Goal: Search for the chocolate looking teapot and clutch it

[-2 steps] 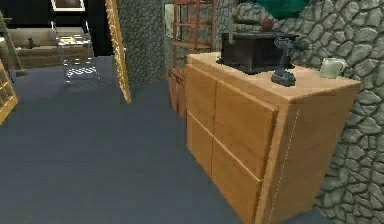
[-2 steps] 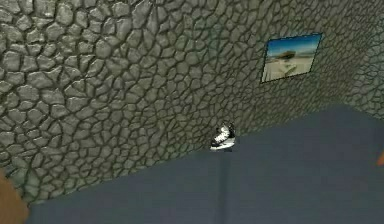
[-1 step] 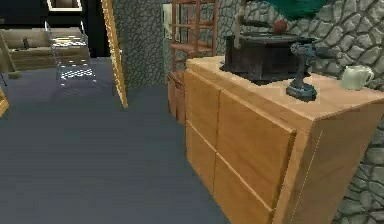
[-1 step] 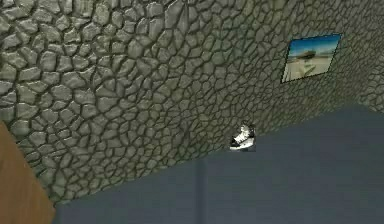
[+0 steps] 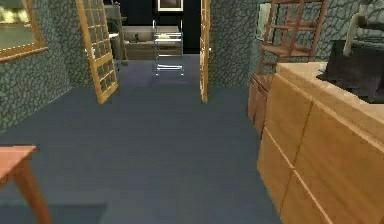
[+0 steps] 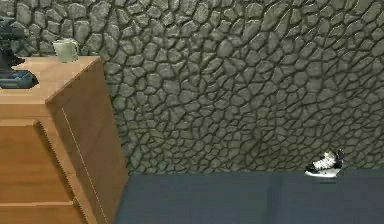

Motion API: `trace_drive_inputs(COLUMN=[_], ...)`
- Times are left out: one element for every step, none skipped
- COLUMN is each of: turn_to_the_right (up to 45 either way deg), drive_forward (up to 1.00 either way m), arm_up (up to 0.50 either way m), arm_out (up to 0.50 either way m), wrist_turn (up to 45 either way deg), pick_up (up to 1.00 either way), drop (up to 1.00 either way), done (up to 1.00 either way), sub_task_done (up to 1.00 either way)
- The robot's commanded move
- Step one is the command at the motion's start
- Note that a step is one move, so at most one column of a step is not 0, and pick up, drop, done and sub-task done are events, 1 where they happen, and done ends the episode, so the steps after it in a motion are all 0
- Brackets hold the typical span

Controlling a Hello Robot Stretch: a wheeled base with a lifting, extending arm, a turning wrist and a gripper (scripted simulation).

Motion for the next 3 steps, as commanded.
trace_drive_inputs(turn_to_the_right=[0.0,-18.0,0.0], drive_forward=[0.75,0.00,1.00], arm_up=[0.00,0.00,0.00], arm_out=[0.00,0.00,0.00], wrist_turn=[0.0,0.0,0.0], pick_up=[0.00,0.00,0.00], drop=[0.00,0.00,0.00], done=[0.00,0.00,0.00], sub_task_done=[0.00,0.00,0.00])
